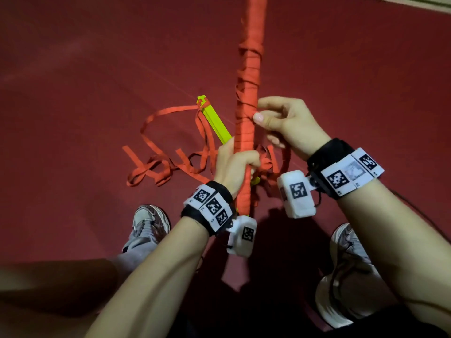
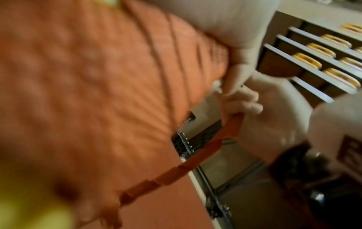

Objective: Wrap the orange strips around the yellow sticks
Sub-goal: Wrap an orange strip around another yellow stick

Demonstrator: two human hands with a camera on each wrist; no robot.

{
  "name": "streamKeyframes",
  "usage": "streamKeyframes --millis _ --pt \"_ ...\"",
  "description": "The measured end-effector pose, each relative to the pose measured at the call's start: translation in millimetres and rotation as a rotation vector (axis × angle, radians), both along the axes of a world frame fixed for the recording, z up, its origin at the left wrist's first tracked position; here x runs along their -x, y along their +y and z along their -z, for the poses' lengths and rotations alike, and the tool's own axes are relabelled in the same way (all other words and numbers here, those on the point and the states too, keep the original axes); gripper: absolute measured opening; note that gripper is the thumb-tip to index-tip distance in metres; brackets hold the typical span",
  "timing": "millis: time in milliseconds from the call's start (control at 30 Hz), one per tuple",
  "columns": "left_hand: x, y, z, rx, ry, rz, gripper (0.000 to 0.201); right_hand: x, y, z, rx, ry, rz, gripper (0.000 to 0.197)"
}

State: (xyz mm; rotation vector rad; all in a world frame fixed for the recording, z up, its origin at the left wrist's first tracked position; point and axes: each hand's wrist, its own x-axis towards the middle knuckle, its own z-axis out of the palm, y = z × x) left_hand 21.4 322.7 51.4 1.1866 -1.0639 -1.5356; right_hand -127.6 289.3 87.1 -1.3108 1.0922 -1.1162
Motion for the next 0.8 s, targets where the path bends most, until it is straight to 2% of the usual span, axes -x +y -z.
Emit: streamKeyframes --millis 67,100,167,233,333,400,467,533,600,700,733,800 --pt "0 7 -1 -0.023 0.149 0.154 0.032 2 2 5 -0.042 -0.107 -0.123 0.048" --pt "0 10 0 -0.039 0.214 0.218 0.031 1 4 8 -0.046 -0.124 -0.186 0.062" --pt "1 13 0 -0.079 0.282 0.264 0.030 0 4 8 -0.038 -0.083 -0.238 0.078" --pt "1 9 -1 -0.129 0.250 0.226 0.028 -3 2 9 -0.033 -0.039 -0.166 0.063" --pt "7 3 5 -0.120 0.062 0.097 0.027 -10 1 16 -0.009 -0.078 0.086 0.028" --pt "12 4 14 -0.071 -0.071 0.009 0.036 -15 0 22 -0.013 -0.090 0.238 0.019" --pt "17 8 21 -0.028 -0.200 -0.089 0.042 -17 2 25 -0.027 -0.058 0.286 0.018" --pt "18 6 30 0.031 -0.273 -0.154 0.043 -15 3 25 -0.033 -0.059 0.263 0.013" --pt "14 6 24 0.069 -0.265 -0.151 0.040 -10 2 23 -0.043 -0.090 0.211 0.011" --pt "6 9 11 0.052 -0.083 -0.073 0.018 -3 0 22 -0.047 -0.132 0.077 0.016" --pt "5 12 5 0.035 -0.018 -0.007 0.012 -1 0 22 -0.047 -0.156 0.005 0.024" --pt "1 16 0 -0.008 0.108 0.172 0.027 2 2 22 -0.079 -0.264 -0.176 0.050"
